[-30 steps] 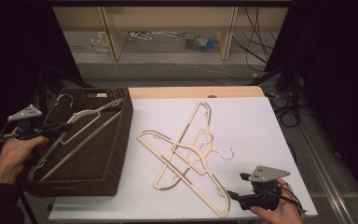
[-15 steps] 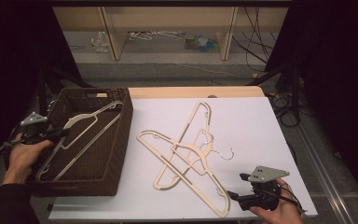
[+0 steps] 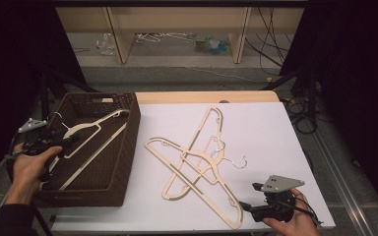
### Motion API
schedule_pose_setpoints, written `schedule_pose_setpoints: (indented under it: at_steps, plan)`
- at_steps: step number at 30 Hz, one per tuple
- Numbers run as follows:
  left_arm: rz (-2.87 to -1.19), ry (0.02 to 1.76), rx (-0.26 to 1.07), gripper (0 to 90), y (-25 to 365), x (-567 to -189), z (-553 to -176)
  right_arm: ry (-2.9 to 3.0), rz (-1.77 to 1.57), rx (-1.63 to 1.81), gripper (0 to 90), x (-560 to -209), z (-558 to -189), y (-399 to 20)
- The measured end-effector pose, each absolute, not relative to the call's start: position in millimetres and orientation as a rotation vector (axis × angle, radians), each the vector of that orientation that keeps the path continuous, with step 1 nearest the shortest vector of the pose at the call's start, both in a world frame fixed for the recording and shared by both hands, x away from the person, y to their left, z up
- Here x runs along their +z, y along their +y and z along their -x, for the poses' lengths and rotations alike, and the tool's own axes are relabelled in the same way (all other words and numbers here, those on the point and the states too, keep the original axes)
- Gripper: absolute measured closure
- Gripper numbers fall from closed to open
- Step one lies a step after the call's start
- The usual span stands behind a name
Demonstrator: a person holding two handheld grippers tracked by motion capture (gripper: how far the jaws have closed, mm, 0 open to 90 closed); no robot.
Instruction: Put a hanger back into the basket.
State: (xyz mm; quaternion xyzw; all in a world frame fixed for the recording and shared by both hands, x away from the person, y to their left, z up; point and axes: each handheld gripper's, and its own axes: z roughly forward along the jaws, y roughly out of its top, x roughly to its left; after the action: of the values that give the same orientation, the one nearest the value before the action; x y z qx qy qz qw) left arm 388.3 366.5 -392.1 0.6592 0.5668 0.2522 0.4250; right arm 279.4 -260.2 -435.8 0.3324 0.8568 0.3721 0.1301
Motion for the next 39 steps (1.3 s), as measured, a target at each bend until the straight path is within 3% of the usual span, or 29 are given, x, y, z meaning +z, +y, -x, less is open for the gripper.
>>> schedule_pose_setpoints:
  at_steps: [7, 12, 22, 33, 39]
  plan:
    - [-1.702, 1.158, 0.558, 28.2, 304.4, -364.3, -356.7, 2.491, -0.964, 1.079, 26.2, -440.0, -280.0, -260.5]
    - [-1.777, 0.942, 0.473, 23.8, 239.5, -356.0, -326.9, 2.499, -0.971, 1.08, 26.2, -443.7, -280.4, -261.6]
    - [-1.845, 0.751, 0.36, 19.3, 163.0, -373.3, -291.9, 2.488, -0.966, 1.088, 26.2, -443.6, -279.8, -261.2]
    - [-1.898, 0.706, 0.251, 19.1, 134.5, -414.6, -276.3, 2.503, -0.962, 1.085, 26.2, -445.7, -281.0, -258.6]
    - [-1.886, 0.695, 0.258, 19.0, 131.8, -424.3, -276.0, 2.505, -0.979, 1.083, 26.2, -446.3, -279.9, -260.1]
